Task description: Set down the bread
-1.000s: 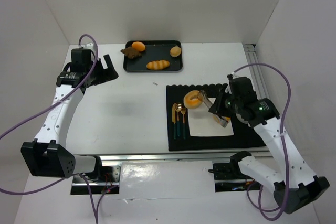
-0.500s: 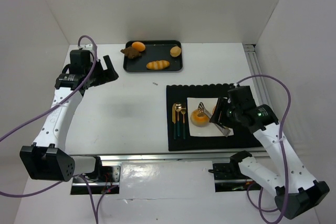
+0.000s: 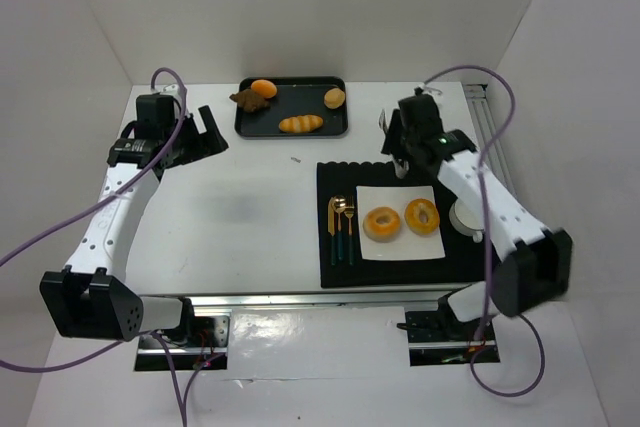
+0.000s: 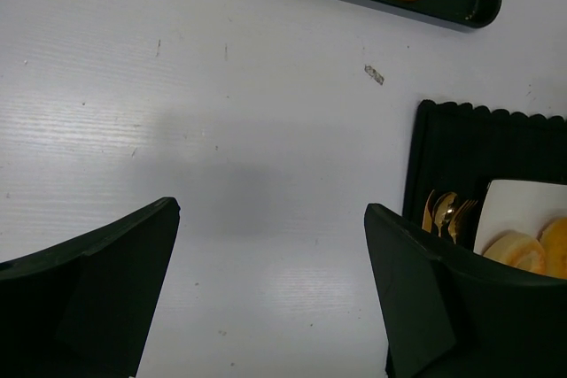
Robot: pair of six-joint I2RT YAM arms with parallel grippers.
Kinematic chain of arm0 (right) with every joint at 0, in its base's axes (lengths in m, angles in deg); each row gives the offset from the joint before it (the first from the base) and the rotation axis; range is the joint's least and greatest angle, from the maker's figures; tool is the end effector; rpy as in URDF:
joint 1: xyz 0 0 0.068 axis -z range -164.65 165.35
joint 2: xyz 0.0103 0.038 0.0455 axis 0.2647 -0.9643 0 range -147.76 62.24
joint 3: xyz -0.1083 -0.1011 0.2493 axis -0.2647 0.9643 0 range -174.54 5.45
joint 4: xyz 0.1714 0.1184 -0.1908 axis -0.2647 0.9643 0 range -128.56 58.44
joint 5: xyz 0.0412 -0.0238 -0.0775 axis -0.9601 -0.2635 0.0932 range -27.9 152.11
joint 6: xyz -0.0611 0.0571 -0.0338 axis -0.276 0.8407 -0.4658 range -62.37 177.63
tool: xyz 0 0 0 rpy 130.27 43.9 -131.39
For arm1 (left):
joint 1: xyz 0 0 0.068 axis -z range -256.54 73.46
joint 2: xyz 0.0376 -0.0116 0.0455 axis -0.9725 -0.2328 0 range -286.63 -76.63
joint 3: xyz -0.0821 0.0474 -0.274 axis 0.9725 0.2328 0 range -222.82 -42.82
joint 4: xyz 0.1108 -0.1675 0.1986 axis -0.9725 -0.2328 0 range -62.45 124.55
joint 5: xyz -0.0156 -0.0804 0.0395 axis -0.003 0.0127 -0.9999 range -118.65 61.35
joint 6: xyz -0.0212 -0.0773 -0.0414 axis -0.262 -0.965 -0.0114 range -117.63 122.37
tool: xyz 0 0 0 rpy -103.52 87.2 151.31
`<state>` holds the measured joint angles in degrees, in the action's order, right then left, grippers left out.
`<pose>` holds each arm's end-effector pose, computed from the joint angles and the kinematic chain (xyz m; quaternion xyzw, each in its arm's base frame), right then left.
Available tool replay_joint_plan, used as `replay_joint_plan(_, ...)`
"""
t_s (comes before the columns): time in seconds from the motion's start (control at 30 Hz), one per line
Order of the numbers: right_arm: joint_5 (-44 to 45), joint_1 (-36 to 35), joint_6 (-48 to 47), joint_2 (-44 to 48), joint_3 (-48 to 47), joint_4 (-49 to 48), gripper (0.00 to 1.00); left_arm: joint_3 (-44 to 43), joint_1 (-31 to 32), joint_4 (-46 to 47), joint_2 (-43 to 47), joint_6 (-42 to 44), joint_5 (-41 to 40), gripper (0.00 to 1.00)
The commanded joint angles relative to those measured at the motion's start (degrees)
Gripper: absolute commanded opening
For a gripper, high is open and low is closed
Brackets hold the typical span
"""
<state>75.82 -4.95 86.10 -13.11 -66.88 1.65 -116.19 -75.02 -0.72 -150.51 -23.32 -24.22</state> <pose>0.3161 0.0966 0.3276 0.1121 0.9056 0.0629 0.4042 0.3347 -0.0151 0.3514 -0.1690 0.8735 -0.1405 0.4345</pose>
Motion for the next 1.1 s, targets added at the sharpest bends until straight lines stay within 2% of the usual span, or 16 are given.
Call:
replay_joint_plan(0.0,10.8,0.6,-4.9,-12.0,-4.2,-19.0,0.62,-0.4,-0.4,1.7,-0.7,0.4,1.2,0.99)
replay_joint_plan(0.2,13.6,2.5,-8.9,-28.3,-9.4,-33.8,0.62,-0.4,-0.4,1.1,-1.8,1.5,0.7,0.99)
replay_joint_plan(0.27,12.9,3.2,-8.9,-33.6,-11.5,-35.2,0.64,-0.4,-0.4,1.1,-1.8,1.5,0.7,0.99)
replay_joint_plan(0.3,12.4,3.2,-8.9,-35.0,-12.4,-35.8,0.68,-0.4,-0.4,1.1,-1.8,2.0,0.7,0.99)
replay_joint_plan(0.33,12.4,3.2,-8.9,-36.2,-13.2,-35.8,0.79,-0.4,-0.4,1.1,-1.8,2.1,0.7,0.99)
replay_joint_plan(0.37,12.4,3.8,-8.9,-38.0,-14.1,-35.8,0.98,-0.9,-0.4,1.1,-1.8,2.1,0.7,0.99)
replay_joint_plan(0.47,14.7,3.8,-8.3,-40.0,-21.4,-29.2,1.00,-0.9,-0.4,1.1,-2.4,2.1,1.2,0.99)
replay_joint_plan(0.57,17.0,4.3,-6.0,-40.0,-28.5,-20.2,1.00,-1.4,-0.4,1.1,-2.4,2.1,1.2,0.99)
replay_joint_plan(0.7,17.7,5.4,-4.2,-35.5,-31.4,-11.9,1.00,-1.4,-0.4,1.1,-2.4,2.1,1.8,0.99)
replay_joint_plan(0.87,16.6,7.5,-3.6,-26.0,-21.4,-9.7,1.00,-1.4,-0.4,1.1,-2.4,2.1,2.9,0.99)
replay_joint_plan(1.07,16.6,9.9,-0.8,-19.9,-8.9,-9.2,1.00,-2.0,-0.4,1.1,-2.9,2.1,3.4,0.99)
